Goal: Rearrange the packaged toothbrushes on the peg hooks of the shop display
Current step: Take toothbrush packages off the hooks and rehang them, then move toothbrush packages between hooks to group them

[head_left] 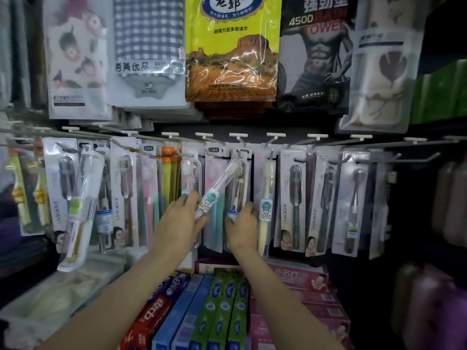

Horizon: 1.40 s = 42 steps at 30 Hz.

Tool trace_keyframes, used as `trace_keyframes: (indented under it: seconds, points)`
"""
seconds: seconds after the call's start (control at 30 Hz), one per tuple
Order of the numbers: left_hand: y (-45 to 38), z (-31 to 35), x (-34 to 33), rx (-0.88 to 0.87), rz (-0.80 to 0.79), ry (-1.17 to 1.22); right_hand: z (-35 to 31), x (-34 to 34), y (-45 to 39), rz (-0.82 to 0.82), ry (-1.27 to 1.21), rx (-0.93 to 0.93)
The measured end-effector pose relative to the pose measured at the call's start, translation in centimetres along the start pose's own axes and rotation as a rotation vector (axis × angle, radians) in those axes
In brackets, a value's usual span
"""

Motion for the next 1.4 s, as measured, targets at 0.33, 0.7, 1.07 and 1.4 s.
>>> trace_keyframes:
  seconds: [0.33,0.7,1.07,1.4]
  points:
    - [0.4,0.4,-2.0,0.241,-0.152,0.29,0.1,2.3,2.8,-0.308,-0.355,0.004]
    - [0.2,0.1,-1.8,0.346,-0.337,0.265,-0.4,2.0,4.8,-0.43,-0.463,0.035]
    - [1.1,-0.1,-2.5,0.342,-0.338,0.172,6.0,9.7,2.5,0.374,-0.173,0.021]
    - [2.2,1.7,-4.1,0.366,-0.272,0.185,6.9,8.3,-1.4,0.032,-0.203,-0.239]
Point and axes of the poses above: each hand's wrist, its own y-axis away from the middle knuckle, its own x-axis out of the back of the hand, z = x × y, the point moved 3 cm from there along -y, towards the middle knuckle, and after that the axes turned 12 degrees about z, right-handed, at the moved point
